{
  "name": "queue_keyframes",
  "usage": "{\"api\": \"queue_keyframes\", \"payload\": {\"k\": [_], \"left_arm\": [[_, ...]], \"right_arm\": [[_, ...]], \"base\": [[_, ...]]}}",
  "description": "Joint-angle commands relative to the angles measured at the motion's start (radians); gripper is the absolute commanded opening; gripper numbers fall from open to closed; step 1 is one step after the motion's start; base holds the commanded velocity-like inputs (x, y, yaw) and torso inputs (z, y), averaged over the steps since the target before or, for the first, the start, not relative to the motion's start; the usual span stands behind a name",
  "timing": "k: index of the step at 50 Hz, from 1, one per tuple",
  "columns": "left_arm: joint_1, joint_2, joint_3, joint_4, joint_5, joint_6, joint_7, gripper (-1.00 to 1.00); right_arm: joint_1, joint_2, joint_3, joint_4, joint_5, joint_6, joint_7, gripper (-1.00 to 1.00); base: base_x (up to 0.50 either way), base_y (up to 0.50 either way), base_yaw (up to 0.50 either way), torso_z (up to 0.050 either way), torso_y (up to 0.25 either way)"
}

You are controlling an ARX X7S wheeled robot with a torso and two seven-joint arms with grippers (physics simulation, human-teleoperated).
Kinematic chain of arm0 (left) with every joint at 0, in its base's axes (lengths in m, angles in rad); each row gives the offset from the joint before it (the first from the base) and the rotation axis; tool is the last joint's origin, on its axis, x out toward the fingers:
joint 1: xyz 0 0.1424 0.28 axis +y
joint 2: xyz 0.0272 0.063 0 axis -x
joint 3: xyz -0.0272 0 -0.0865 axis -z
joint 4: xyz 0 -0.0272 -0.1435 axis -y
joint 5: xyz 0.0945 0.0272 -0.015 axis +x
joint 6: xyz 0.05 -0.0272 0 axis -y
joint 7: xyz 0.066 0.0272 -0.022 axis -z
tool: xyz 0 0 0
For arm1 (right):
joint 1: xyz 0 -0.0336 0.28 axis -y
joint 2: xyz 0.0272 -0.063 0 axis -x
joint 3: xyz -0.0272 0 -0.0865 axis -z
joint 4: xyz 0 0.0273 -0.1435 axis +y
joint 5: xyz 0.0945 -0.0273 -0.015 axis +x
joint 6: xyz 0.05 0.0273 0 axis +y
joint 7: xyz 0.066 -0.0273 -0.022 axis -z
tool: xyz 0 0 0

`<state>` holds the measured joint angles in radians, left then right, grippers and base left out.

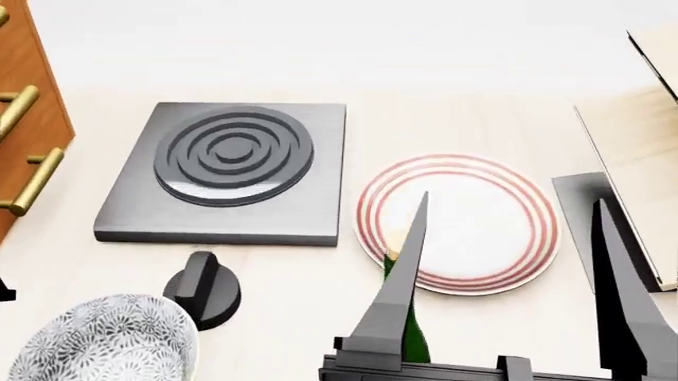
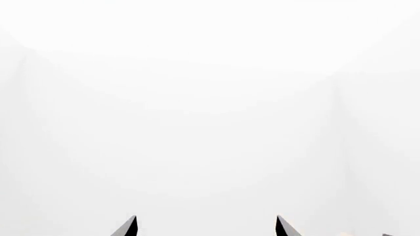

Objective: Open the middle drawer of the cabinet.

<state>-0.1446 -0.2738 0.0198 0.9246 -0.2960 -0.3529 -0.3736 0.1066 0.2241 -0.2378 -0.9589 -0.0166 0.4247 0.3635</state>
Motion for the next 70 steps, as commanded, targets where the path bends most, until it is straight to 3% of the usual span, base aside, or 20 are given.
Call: {"api": "queue_keyframes", "payload": {"k": [1, 36, 45, 50, 55, 60, 63, 70], "left_arm": [[0.000, -0.015, 0.007, 0.000, 0.000, 0.011, -0.016, 1.00], [-0.003, -0.052, 0.041, -0.011, 0.014, 0.019, -0.053, 1.00], [-0.023, -0.084, 0.057, -0.016, 0.051, -0.012, -0.058, 1.00], [-0.072, -0.150, 0.092, -0.056, 0.154, -0.055, -0.050, 1.00], [-0.129, -0.270, 0.188, -0.099, 0.319, -0.150, -0.023, 1.00], [-0.146, -0.350, 0.250, -0.137, 0.407, -0.131, 0.010, 1.00], [-0.174, -0.404, 0.318, -0.254, 0.484, -0.083, 0.033, 1.00], [-0.203, -0.494, 0.373, -0.340, 0.531, -0.023, 0.101, 1.00]], "right_arm": [[0.002, 0.009, -0.008, -0.003, 0.006, 0.000, 0.011, 1.00], [0.010, 0.027, -0.022, -0.004, 0.026, 0.002, 0.043, 1.00], [0.015, 0.036, -0.042, -0.007, 0.012, 0.008, 0.050, 1.00], [0.017, 0.040, -0.046, -0.006, 0.009, 0.005, 0.054, 1.00], [0.018, 0.043, -0.046, -0.011, 0.012, 0.007, 0.057, 1.00], [0.019, 0.046, -0.044, -0.015, 0.015, 0.008, 0.060, 1.00], [0.018, 0.047, -0.044, -0.012, 0.022, 0.005, 0.060, 1.00], [0.020, 0.050, -0.046, -0.014, 0.025, 0.007, 0.064, 1.00]], "base": [[0.50, 0.00, 0.00, 0.000, 0.000], [0.50, 0.00, 0.00, 0.000, 0.001], [0.04, 0.00, 0.00, 0.000, 0.000], [0.00, 0.00, 0.00, 0.000, 0.000], [0.00, 0.00, 0.00, 0.000, 0.000], [0.00, 0.00, 0.00, 0.000, 0.000], [0.00, 0.00, 0.00, 0.000, 0.000], [0.00, 0.00, 0.00, 0.000, 0.000]]}}
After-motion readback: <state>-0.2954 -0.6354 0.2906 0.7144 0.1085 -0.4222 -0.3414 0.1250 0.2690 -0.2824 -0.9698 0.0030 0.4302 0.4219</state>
